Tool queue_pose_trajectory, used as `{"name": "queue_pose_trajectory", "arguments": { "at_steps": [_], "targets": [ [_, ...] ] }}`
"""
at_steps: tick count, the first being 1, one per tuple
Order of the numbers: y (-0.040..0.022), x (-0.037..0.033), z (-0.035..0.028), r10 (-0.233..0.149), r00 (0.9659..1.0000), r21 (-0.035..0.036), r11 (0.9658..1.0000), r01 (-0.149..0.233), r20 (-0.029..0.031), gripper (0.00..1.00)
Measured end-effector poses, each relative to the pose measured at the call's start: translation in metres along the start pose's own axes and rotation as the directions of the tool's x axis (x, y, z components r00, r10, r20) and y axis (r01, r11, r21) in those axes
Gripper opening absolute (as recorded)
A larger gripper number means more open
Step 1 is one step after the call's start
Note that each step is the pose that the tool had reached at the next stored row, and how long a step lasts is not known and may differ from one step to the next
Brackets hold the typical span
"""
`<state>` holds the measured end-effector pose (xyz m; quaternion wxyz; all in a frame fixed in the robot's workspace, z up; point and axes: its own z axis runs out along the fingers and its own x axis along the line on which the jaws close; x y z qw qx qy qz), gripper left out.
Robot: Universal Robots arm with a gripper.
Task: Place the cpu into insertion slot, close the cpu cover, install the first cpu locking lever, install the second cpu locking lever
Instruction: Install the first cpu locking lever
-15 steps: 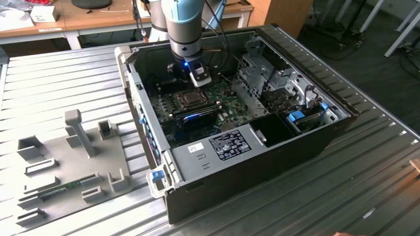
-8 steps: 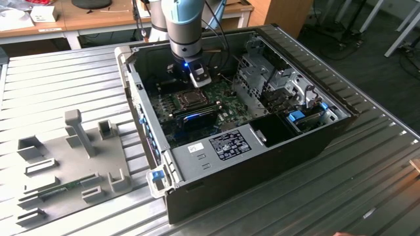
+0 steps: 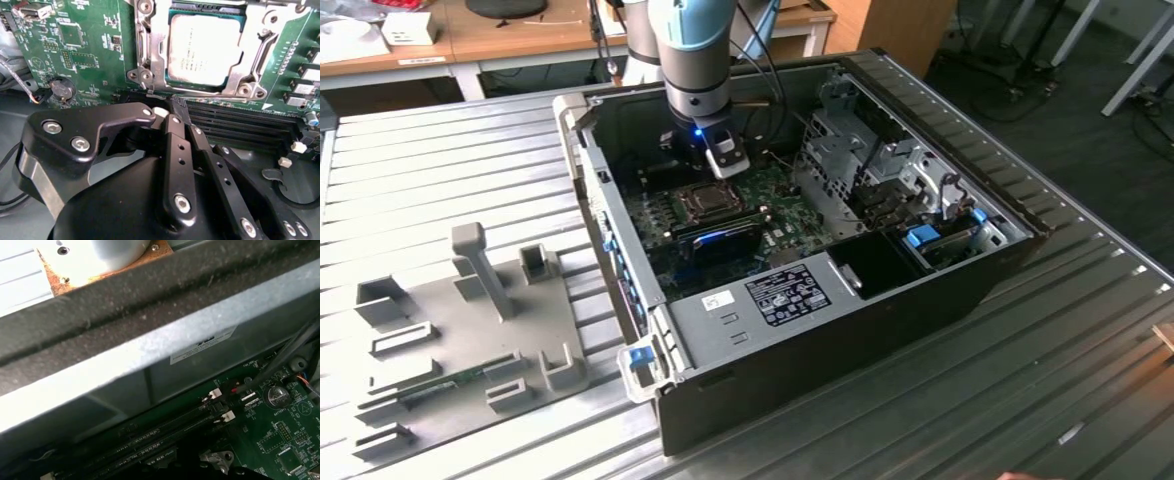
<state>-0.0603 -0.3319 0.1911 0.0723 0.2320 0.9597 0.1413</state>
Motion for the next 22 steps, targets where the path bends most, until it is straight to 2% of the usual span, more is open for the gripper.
{"name": "queue_pose_trajectory", "arguments": {
  "at_steps": [4, 12, 22],
  "targets": [
    [0.0003, -0.0001, -0.0011, 0.000, 1.0000, 0.0001, 1.0000, 0.000, 0.0002, 0.10],
    [0.0026, -0.0006, -0.0078, 0.000, 1.0000, 0.0001, 1.0000, 0.000, 0.0000, 0.10],
    [0.0033, -0.0002, -0.0081, 0.009, 1.0000, 0.0006, 1.0000, -0.009, 0.0033, 0.10]
  ]
}}
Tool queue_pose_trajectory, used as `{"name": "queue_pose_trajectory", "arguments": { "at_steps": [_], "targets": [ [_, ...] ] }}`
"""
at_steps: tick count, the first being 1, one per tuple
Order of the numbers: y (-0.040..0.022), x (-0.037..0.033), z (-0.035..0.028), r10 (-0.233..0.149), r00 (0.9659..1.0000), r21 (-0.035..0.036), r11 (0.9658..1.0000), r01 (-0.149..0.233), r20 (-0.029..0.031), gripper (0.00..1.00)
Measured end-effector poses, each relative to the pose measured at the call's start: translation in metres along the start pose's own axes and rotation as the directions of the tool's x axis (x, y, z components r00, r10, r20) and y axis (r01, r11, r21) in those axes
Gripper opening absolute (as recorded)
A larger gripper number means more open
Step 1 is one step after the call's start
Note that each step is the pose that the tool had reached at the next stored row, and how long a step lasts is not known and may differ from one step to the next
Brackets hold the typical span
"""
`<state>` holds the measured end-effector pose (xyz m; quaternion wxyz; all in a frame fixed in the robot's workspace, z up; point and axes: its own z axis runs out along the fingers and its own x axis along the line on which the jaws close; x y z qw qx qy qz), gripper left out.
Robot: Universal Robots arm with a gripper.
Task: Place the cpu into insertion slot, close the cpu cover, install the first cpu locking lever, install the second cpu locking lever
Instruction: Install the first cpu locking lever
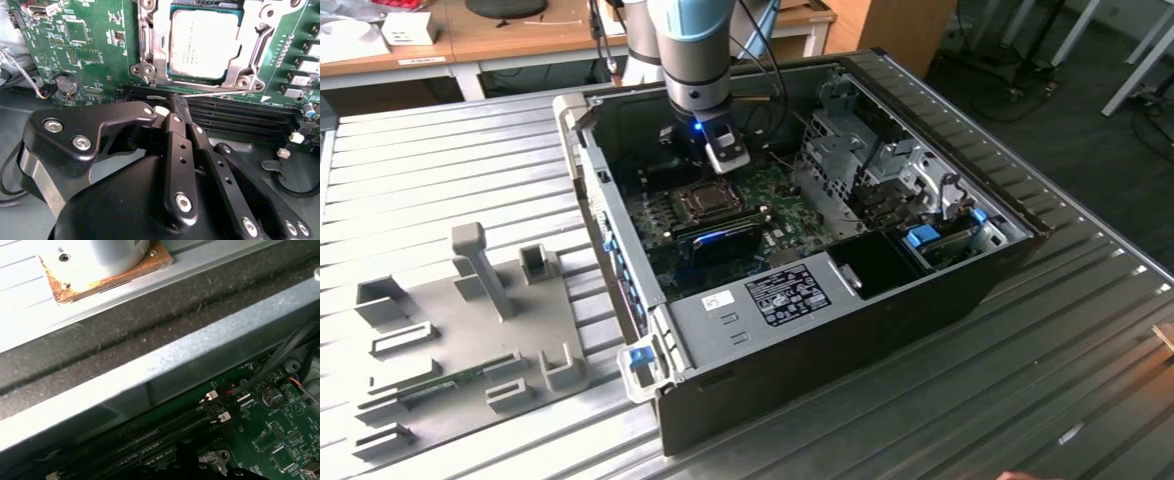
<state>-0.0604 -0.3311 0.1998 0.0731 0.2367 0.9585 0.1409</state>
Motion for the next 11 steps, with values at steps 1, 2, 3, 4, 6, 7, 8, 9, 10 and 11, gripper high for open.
{"name": "queue_pose_trajectory", "arguments": {
  "at_steps": [1, 2, 3, 4, 6, 7, 8, 9, 10, 11],
  "targets": [
    [0.0001, 0.0001, 0.0000, 0.002, 1.0000, 0.0001, 1.0000, -0.002, 0.0007, 0.10],
    [0.0003, 0.0003, 0.0001, 0.004, 1.0000, 0.0002, 1.0000, -0.004, 0.0015, 0.10],
    [0.0005, 0.0006, 0.0001, 0.005, 1.0000, 0.0001, 1.0000, -0.005, 0.0024, 0.10],
    [0.0007, 0.0008, 0.0002, 0.007, 1.0000, 0.0000, 1.0000, -0.007, 0.0031, 0.10],
    [0.0011, 0.0014, 0.0003, 0.010, 0.9999, 0.0000, 0.9999, -0.010, 0.0048, 0.10],
    [0.0015, 0.0018, 0.0003, 0.012, 0.9999, 0.0000, 0.9999, -0.012, 0.0056, 0.10],
    [0.0019, 0.0022, 0.0004, 0.013, 0.9999, 0.0000, 0.9999, -0.013, 0.0063, 0.10],
    [0.0023, 0.0027, 0.0005, 0.014, 0.9999, 0.0000, 0.9999, -0.014, 0.0069, 0.10],
    [0.0029, 0.0032, 0.0007, 0.015, 0.9999, -0.0001, 0.9999, -0.015, 0.0075, 0.10],
    [0.0033, 0.0037, 0.0008, 0.016, 0.9998, -0.0002, 0.9999, -0.016, 0.0079, 0.10]
  ]
}}
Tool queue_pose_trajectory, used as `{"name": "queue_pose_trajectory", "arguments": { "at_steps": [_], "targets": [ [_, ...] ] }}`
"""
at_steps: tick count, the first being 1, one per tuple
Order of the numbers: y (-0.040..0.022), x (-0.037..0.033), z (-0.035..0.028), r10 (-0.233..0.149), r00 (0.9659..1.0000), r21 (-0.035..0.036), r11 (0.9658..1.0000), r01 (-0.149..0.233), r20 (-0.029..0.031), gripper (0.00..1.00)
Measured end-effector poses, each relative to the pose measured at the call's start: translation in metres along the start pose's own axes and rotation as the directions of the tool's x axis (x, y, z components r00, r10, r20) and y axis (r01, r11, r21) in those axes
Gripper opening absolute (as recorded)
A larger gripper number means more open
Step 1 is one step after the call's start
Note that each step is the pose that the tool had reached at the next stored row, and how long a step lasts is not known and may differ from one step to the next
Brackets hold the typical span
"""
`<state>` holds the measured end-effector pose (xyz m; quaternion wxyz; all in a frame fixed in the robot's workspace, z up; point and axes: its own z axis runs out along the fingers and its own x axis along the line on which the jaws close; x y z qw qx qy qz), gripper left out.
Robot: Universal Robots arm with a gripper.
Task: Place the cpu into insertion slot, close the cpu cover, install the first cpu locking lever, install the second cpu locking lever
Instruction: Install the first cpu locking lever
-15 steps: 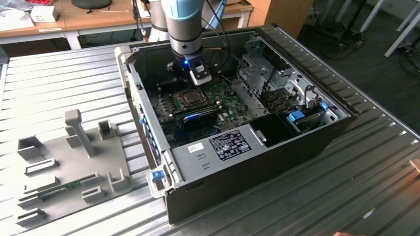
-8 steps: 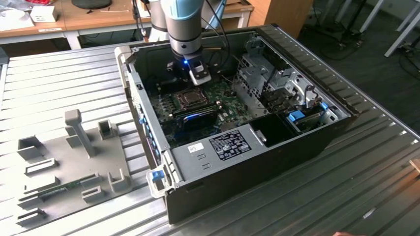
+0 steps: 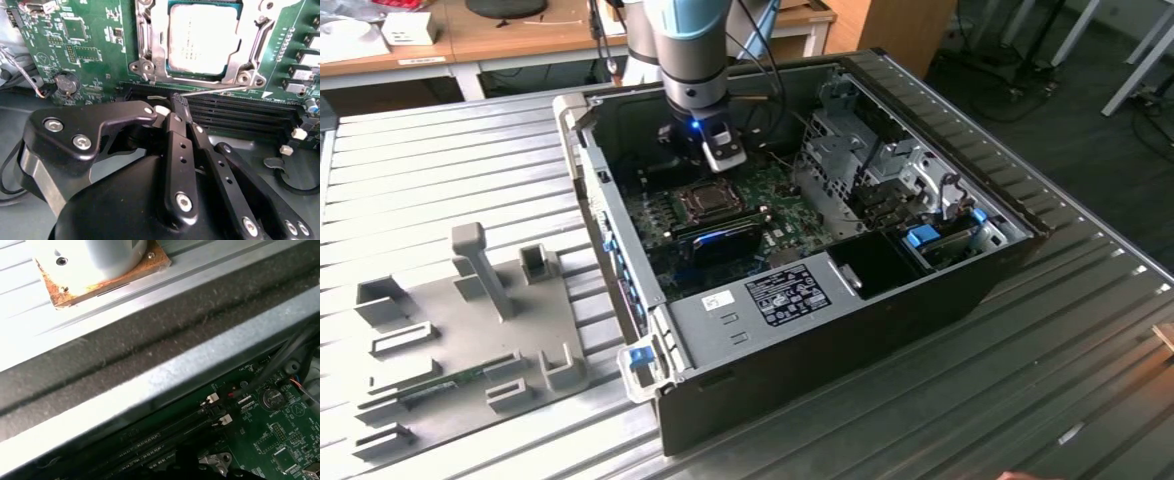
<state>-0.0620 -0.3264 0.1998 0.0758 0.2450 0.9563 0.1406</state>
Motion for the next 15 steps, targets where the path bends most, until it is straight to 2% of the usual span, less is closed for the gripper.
{"name": "queue_pose_trajectory", "arguments": {
  "at_steps": [15],
  "targets": [
    [-0.0001, -0.0004, 0.0003, 0.002, 1.0000, 0.0009, 1.0000, -0.002, 0.0012, 0.10]
  ]
}}
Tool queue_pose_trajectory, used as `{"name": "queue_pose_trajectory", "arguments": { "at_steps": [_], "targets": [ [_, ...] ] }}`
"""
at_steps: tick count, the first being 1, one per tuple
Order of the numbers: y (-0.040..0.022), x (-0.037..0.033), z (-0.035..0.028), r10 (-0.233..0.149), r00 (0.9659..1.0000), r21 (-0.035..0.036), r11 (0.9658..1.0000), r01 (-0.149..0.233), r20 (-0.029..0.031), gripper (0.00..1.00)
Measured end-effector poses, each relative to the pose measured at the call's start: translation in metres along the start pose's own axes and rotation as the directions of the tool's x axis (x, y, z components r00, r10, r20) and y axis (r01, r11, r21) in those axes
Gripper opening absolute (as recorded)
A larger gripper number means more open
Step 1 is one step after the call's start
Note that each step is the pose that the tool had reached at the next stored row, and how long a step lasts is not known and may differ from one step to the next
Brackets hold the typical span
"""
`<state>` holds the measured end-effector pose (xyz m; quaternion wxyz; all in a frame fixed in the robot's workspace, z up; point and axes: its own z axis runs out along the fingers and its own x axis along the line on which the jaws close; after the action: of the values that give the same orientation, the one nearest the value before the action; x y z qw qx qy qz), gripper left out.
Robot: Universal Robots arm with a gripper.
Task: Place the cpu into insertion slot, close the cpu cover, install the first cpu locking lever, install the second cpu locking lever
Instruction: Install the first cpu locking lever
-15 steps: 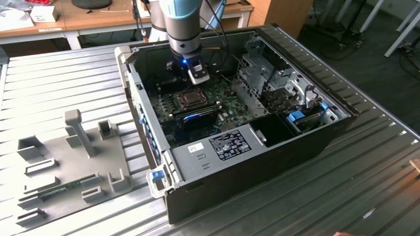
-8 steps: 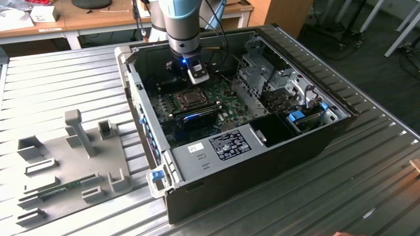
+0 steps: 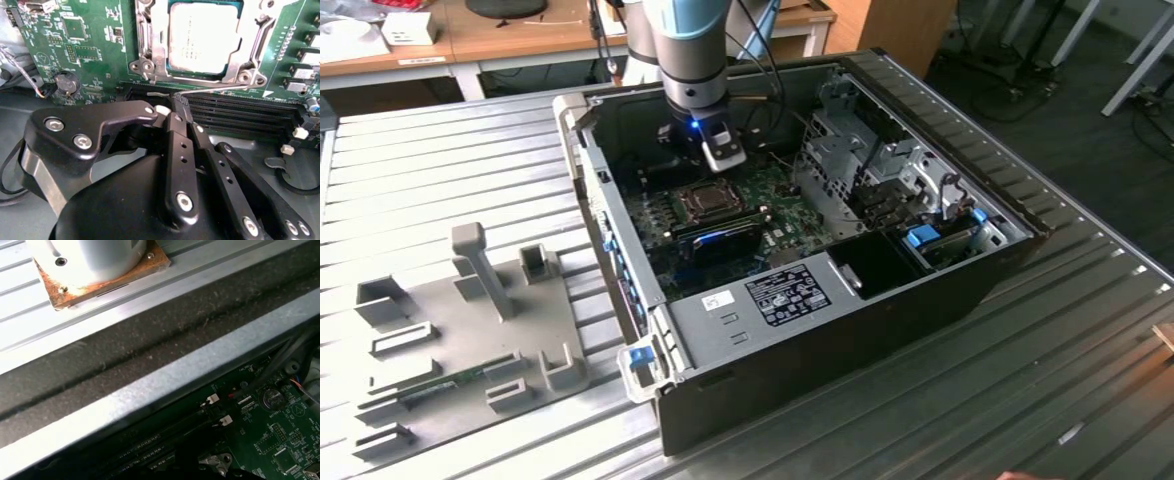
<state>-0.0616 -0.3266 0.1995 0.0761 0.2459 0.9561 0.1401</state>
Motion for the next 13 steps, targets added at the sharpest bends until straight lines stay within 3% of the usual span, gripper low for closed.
{"name": "queue_pose_trajectory", "arguments": {
  "at_steps": [13],
  "targets": [
    [-0.0044, -0.0031, 0.0004, -0.002, 1.0000, 0.0071, 1.0000, 0.002, 0.0035, 0.10]
  ]
}}
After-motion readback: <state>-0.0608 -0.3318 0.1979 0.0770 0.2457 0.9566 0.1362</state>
